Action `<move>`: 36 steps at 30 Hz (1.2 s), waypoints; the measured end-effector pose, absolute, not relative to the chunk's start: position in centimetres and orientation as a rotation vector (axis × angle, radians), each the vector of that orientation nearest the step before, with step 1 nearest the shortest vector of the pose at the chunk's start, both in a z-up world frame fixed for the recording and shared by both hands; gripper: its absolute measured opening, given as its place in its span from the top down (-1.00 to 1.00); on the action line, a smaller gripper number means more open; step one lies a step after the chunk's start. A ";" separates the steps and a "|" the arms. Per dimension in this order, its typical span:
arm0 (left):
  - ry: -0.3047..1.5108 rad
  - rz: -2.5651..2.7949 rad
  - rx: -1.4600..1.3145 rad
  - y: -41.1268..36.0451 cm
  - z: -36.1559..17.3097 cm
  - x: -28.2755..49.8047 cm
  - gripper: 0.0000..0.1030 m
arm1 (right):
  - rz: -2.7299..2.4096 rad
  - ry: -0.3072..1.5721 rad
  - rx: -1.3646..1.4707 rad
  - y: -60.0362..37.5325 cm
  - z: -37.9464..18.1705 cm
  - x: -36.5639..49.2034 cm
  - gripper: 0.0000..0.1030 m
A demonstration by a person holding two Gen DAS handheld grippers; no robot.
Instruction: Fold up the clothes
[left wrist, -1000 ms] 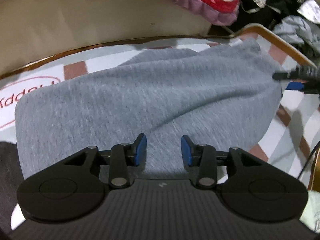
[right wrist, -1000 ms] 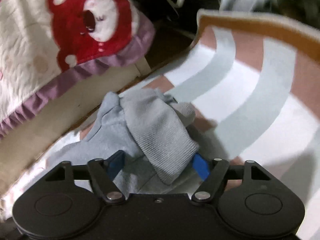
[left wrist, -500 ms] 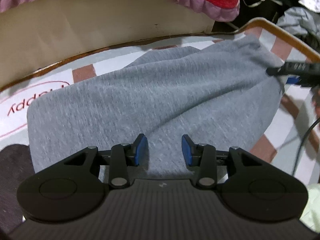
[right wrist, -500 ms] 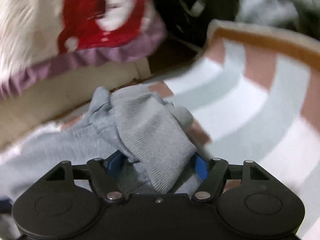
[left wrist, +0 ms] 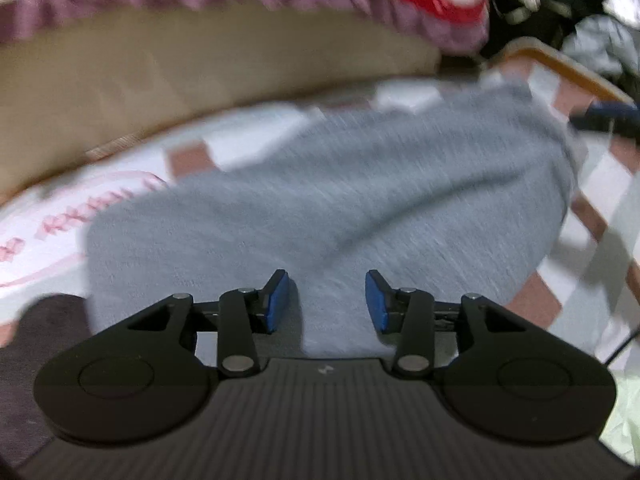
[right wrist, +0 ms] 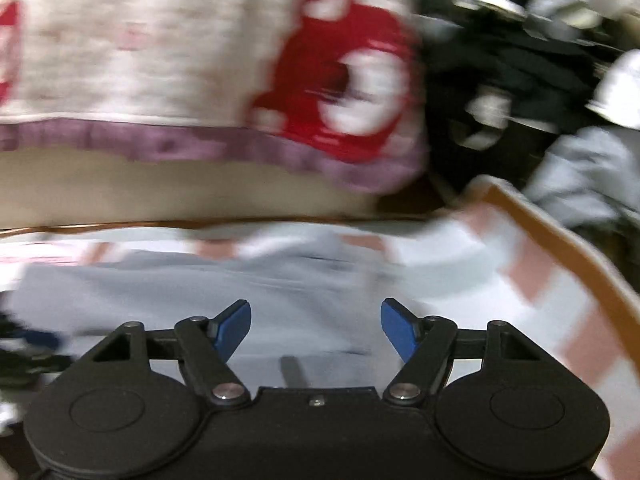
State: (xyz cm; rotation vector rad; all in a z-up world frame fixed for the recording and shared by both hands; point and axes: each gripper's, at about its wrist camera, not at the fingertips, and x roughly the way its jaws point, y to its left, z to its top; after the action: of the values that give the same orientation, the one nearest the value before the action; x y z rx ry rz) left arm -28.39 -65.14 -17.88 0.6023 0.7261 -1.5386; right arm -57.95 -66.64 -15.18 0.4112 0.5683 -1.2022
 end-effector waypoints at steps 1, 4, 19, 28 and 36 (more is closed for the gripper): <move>0.756 -1.519 0.566 -64.7 -18.1 -27.3 0.02 | -1.141 0.558 0.407 -66.5 -15.4 -57.2 -0.30; 0.843 -1.455 0.459 -63.2 -18.8 -23.8 -0.32 | -1.022 0.598 0.401 -66.5 -17.1 -54.6 -0.09; 1.042 -1.420 0.223 -59.9 -22.6 -18.1 -0.67 | -0.980 0.744 0.319 -69.0 -23.7 -50.6 0.01; 1.200 -1.370 0.155 -62.4 -20.9 -16.5 0.57 | -0.947 0.686 0.321 -67.5 -21.6 -50.8 -0.15; 1.314 -1.393 -0.030 -62.8 -15.6 -16.8 0.67 | -0.707 0.675 -0.008 -59.1 -19.6 -43.6 -0.64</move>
State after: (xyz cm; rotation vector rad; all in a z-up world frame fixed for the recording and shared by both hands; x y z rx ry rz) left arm -16.78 -62.77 -15.59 -0.0298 1.3136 -1.3928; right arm -43.63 -59.07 -19.63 -0.0079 0.6753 -0.7072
